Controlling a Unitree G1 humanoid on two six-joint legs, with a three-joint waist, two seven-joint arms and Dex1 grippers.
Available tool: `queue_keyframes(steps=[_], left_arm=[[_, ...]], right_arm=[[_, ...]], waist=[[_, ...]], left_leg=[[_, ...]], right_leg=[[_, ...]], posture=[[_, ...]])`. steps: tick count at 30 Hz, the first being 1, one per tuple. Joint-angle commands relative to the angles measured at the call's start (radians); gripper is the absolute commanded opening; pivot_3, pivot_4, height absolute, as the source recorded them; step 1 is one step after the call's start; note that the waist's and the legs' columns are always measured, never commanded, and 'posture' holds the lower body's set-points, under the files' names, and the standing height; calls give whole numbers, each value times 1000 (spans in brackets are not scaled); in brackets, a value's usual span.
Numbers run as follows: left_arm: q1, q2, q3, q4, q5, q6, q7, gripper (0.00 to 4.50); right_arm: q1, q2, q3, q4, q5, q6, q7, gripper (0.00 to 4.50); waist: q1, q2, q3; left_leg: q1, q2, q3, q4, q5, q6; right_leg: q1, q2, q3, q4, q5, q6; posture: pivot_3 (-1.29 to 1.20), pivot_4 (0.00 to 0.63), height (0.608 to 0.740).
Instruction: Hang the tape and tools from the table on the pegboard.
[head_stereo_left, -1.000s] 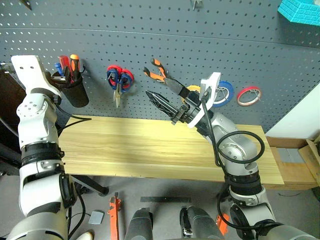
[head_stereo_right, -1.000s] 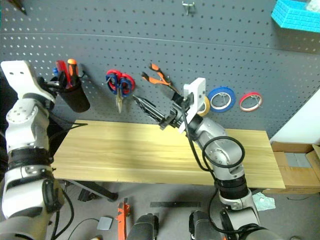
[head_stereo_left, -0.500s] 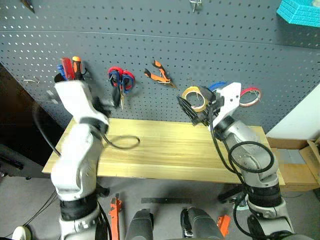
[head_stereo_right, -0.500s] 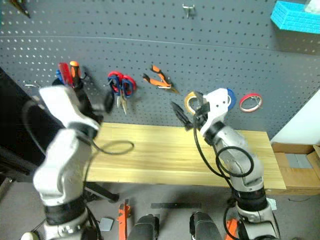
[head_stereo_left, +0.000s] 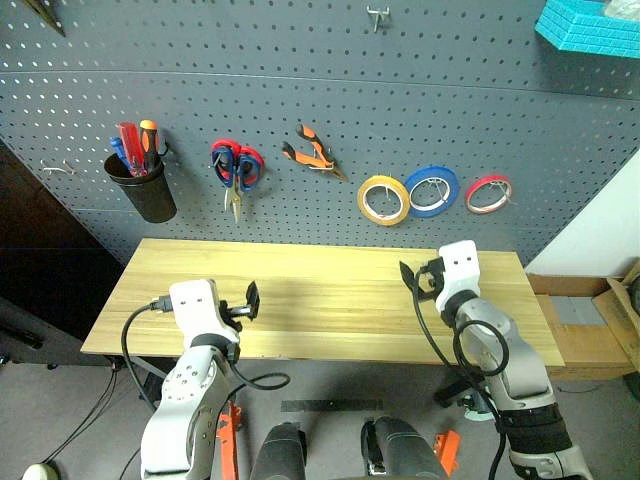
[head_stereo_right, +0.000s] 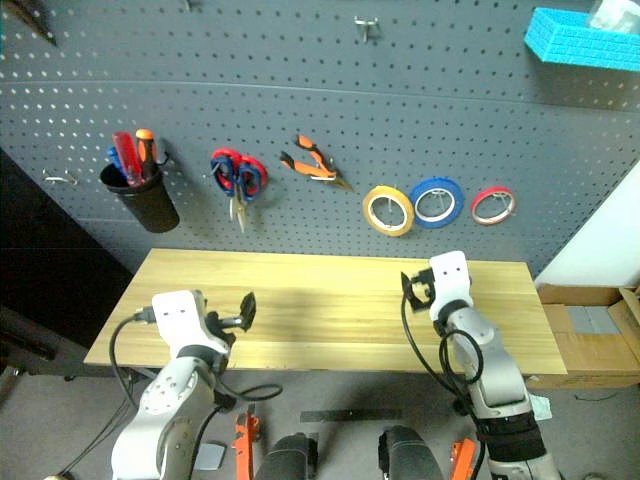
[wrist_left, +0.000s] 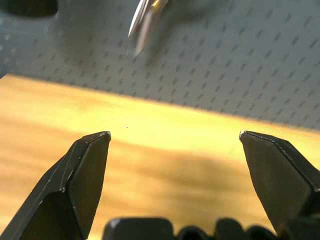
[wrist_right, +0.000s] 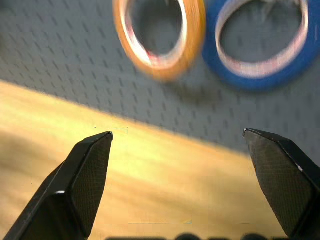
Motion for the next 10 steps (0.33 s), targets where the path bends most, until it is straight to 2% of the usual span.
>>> queue_keyframes(steps=[1,10], left_arm=[[4,3,1,-20,29,-39,-3,4446],[-8,3,34,-14,43,-15,8,4446]], right_arm=[[7,8,-31,-2,-7,-49,-2,4500],[3,31,-39,14,-22,-60,3,4500]], waist=[[0,0,0],[0,1,-13]], left_leg=[[0,0,0,0,0,0],[1,0,0,0,0,0]], right_leg=[[0,0,0,0,0,0],[0,0,0,0,0,0]], posture=[[52,85,740],[54,76,740]])
